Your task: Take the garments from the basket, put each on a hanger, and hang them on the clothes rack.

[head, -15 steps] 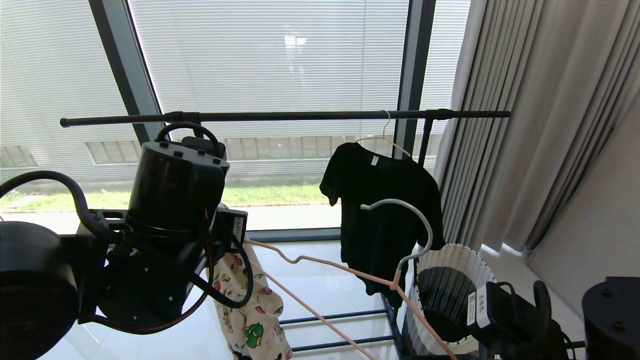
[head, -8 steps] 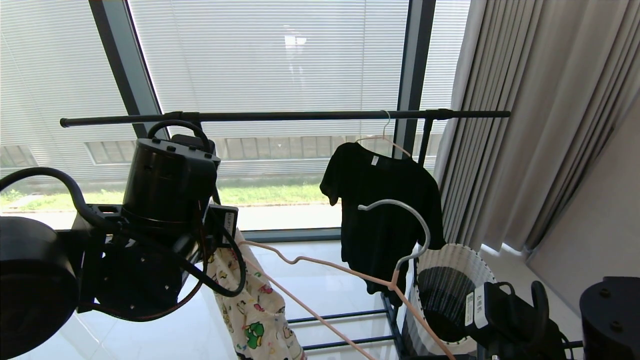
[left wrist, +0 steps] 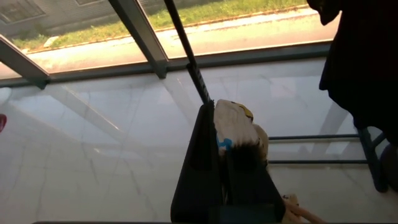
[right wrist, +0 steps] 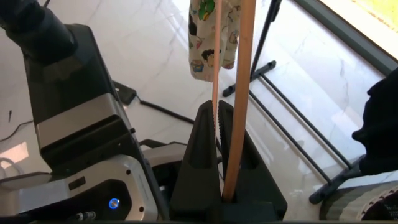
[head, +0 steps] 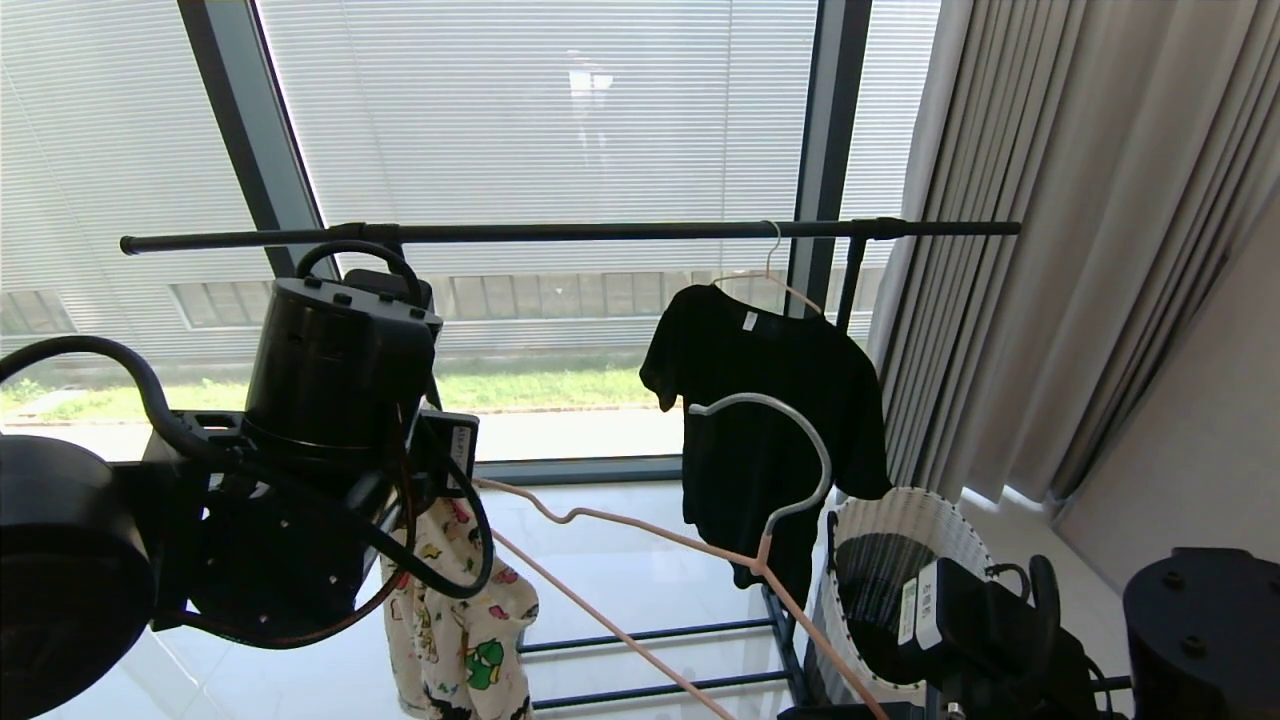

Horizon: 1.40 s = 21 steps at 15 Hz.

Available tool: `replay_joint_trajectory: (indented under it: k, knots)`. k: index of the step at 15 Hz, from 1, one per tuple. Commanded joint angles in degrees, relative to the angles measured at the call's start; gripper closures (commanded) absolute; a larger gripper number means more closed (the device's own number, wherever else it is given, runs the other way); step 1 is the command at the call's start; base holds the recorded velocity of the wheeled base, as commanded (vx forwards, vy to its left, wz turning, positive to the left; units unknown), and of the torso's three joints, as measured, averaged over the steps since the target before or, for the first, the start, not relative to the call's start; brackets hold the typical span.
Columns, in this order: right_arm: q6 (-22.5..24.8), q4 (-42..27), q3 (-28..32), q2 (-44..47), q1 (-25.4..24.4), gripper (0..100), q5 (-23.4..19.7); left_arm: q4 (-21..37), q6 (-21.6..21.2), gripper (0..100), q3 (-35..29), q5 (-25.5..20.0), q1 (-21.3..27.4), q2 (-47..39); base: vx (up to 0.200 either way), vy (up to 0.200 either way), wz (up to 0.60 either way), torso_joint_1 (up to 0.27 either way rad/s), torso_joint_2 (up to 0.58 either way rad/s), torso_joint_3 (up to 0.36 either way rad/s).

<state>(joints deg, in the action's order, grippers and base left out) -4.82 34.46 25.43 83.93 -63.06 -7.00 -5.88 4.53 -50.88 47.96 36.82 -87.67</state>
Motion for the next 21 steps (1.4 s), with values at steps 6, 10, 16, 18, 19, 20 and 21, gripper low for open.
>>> replay_joint_trajectory:
  k: [6,10,16,18,19,20,21]
  knots:
    - [-1.1,5.2,3.0,7.2,0.6,100,3.0,0.0,0.1,100,0.0,0.0,2.0,0.6,0.000,0.000,0.00,0.000,0.00,0.000]
    - [-5.8,9.8,6.5,12.8,0.6,100,8.1,0.0,0.1,100,0.0,0.0,2.8,1.3,0.000,0.000,0.00,0.000,0.00,0.000]
    - [-6.0,11.0,12.6,18.5,0.0,100,8.6,0.0,3.4,100,-0.2,-0.1,11.3,2.2,0.000,0.000,0.00,0.000,0.00,0.000]
    - [-6.1,11.1,14.5,20.0,-0.5,100,8.5,0.0,3.6,100,-0.3,-0.2,13.8,2.7,0.000,0.000,0.00,0.000,0.00,0.000]
    - [-6.1,11.1,15.0,20.7,-0.6,100,8.5,0.0,4.3,100,-0.3,-0.3,14.7,3.0,0.000,0.000,0.00,0.000,0.00,0.000]
    - [-6.1,11.0,15.6,21.3,-0.6,100,8.5,0.0,4.6,100,-0.3,-0.5,15.8,3.6,0.000,0.000,0.00,0.000,0.00,0.000]
    - [-6.2,11.0,16.2,22.2,-0.6,100,8.5,0.0,4.8,100,-0.3,-0.6,17.1,4.5,0.000,0.000,0.00,0.000,0.00,0.000]
